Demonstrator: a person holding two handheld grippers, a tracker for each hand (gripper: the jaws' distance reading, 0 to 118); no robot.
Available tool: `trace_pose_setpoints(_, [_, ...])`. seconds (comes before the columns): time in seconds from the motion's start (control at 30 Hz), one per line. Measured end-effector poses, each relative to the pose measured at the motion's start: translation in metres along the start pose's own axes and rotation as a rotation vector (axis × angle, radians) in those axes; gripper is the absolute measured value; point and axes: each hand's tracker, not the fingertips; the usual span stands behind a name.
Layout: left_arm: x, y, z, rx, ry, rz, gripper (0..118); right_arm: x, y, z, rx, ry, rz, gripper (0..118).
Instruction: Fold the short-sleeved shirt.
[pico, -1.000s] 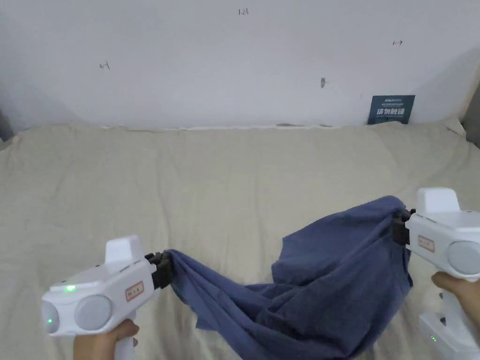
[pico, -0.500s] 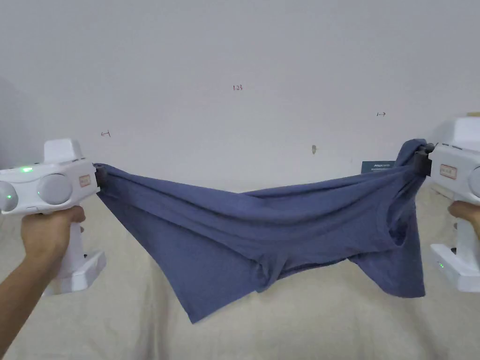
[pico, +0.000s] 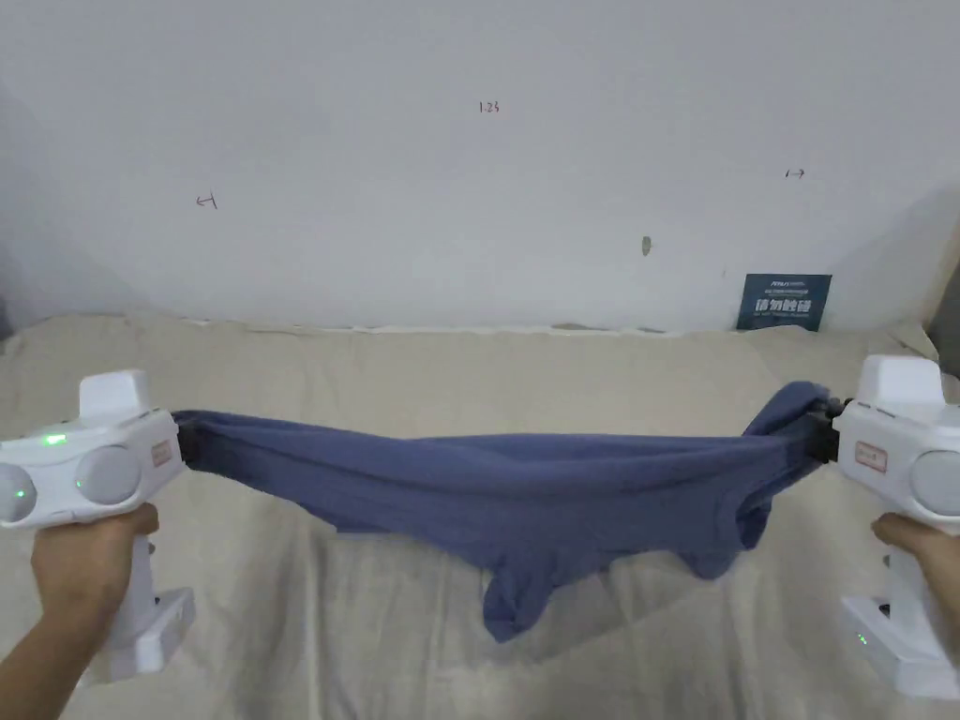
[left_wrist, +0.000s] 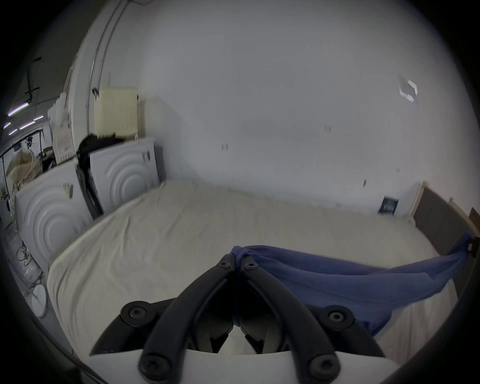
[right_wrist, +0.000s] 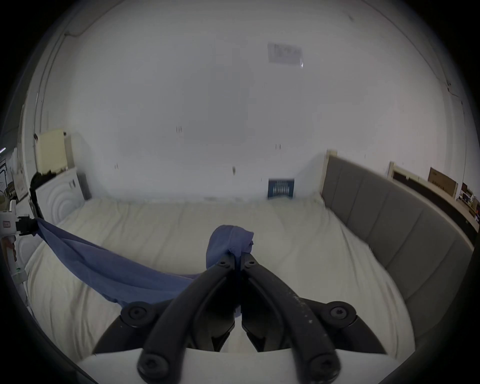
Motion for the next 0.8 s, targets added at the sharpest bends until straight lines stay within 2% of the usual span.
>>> trace_pose_setpoints(0.13, [-0.019,-0.087,0.002,-0.146,0.012,0.006,3,-0.003,-0.074,-0.011,-0.132,-0.019,-0.016,4])
trace_pose_setpoints(0.2, [-0.030,-0.128,0.008,-0.209,0.016,0.022,3,-0.002,-0.111,-0.008,-0.201,-0.026,-0.050,4])
trace_pose_setpoints(0.23, [-0.036,-0.148,0.014,-0.240,0.009,0.025,3,0.017,-0.131,-0.021,-0.240,-0.033,-0.072,4])
trace_pose_setpoints(0.37, [-0.064,-0.213,0.032,-0.335,0.027,0.029,3,0.016,-0.195,0.007,-0.350,-0.061,-0.095,4])
trace_pose_setpoints(0.47, [-0.075,-0.238,0.060,-0.358,0.027,0.051,3,0.024,-0.228,0.029,-0.387,-0.059,-0.186,4])
trace_pose_setpoints(0.5, [-0.079,-0.243,0.067,-0.362,0.027,0.059,3,0.013,-0.229,0.051,-0.388,-0.068,-0.212,4])
trace_pose_setpoints(0.6, [-0.090,-0.257,0.094,-0.390,0.038,0.084,3,0.014,-0.244,0.084,-0.382,-0.051,-0.299,4])
trace_pose_setpoints(0.7, [-0.096,-0.273,0.122,-0.403,0.040,0.042,3,0.012,-0.255,0.115,-0.385,-0.056,-0.300,4])
trace_pose_setpoints(0.8, [-0.102,-0.287,0.138,-0.450,0.042,-0.076,3,0.012,-0.268,0.136,-0.427,-0.071,-0.218,4])
